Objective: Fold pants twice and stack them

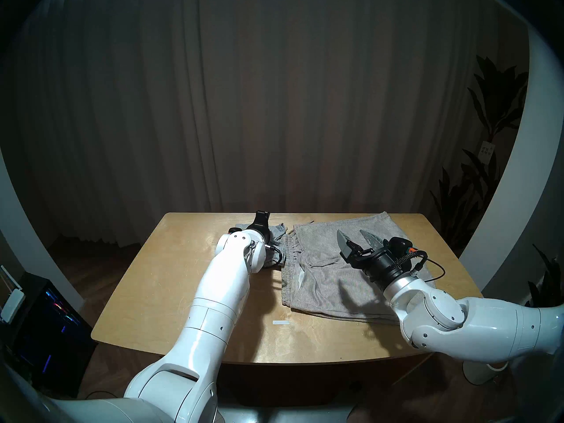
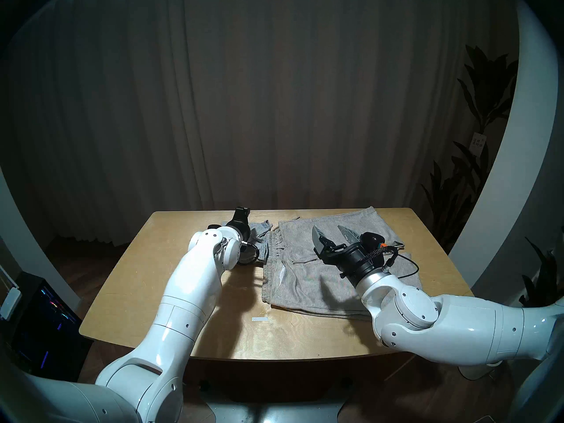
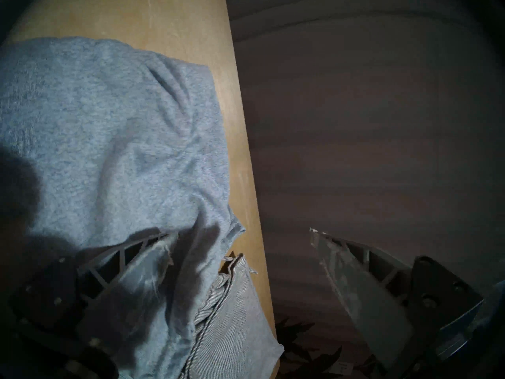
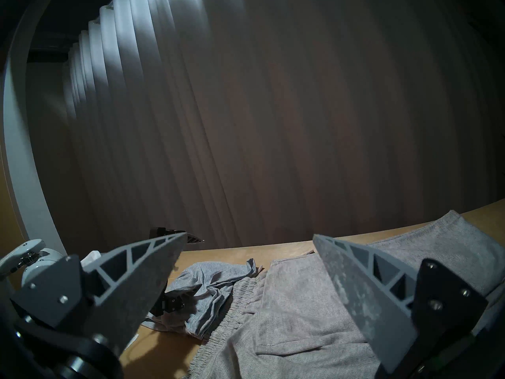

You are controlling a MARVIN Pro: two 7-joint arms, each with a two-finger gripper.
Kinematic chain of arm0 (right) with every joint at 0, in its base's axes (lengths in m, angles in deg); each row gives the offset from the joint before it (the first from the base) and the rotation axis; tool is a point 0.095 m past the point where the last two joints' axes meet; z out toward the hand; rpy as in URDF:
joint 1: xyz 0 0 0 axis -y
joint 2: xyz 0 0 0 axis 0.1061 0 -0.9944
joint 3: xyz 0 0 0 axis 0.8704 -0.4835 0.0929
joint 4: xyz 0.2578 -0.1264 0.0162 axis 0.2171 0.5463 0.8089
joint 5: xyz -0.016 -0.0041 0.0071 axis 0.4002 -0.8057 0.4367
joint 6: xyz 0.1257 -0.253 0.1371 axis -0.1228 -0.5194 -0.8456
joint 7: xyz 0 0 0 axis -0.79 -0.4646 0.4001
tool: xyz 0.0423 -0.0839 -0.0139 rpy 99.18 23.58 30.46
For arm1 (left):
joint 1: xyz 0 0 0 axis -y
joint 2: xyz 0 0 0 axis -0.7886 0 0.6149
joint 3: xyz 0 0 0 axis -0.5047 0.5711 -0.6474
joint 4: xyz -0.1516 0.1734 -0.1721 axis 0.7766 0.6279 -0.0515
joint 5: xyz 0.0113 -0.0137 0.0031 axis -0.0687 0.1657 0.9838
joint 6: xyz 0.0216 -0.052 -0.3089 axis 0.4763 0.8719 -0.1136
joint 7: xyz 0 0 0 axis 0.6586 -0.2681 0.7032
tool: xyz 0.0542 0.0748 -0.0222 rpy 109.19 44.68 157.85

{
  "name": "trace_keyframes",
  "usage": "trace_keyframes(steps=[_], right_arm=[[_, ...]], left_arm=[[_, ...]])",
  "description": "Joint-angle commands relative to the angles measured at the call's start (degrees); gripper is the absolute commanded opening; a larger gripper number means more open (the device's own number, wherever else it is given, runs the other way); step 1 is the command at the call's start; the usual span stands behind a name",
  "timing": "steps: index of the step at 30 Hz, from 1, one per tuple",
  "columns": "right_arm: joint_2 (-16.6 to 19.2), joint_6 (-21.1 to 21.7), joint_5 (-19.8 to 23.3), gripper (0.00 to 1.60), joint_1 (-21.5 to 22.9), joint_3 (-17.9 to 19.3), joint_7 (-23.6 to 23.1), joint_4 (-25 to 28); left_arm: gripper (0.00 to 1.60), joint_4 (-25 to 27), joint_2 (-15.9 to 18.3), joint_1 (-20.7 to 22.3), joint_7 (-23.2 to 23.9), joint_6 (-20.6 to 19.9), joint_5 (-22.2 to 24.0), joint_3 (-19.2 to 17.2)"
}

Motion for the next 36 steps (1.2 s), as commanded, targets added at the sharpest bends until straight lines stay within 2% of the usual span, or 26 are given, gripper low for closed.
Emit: trace_keyframes(steps=[1, 22, 36], right_arm=[[0.4, -0.5, -0.4, 1.6, 0.2, 0.4, 0.3, 0.8], [2.8, -2.1, -1.0, 1.6, -0.4, -0.3, 1.3, 2.5], [3.6, -2.5, -0.5, 1.6, -0.1, -0.5, 1.1, 2.0]], left_arm=[[1.6, 0.5, -1.5, 4.2, 1.4, 0.2, -0.2, 0.5], [1.6, -6.1, -3.6, 6.5, 2.8, 1.1, -1.4, 3.0], [1.6, -12.8, -7.2, 9.7, 4.3, 1.0, -0.6, 4.5]])
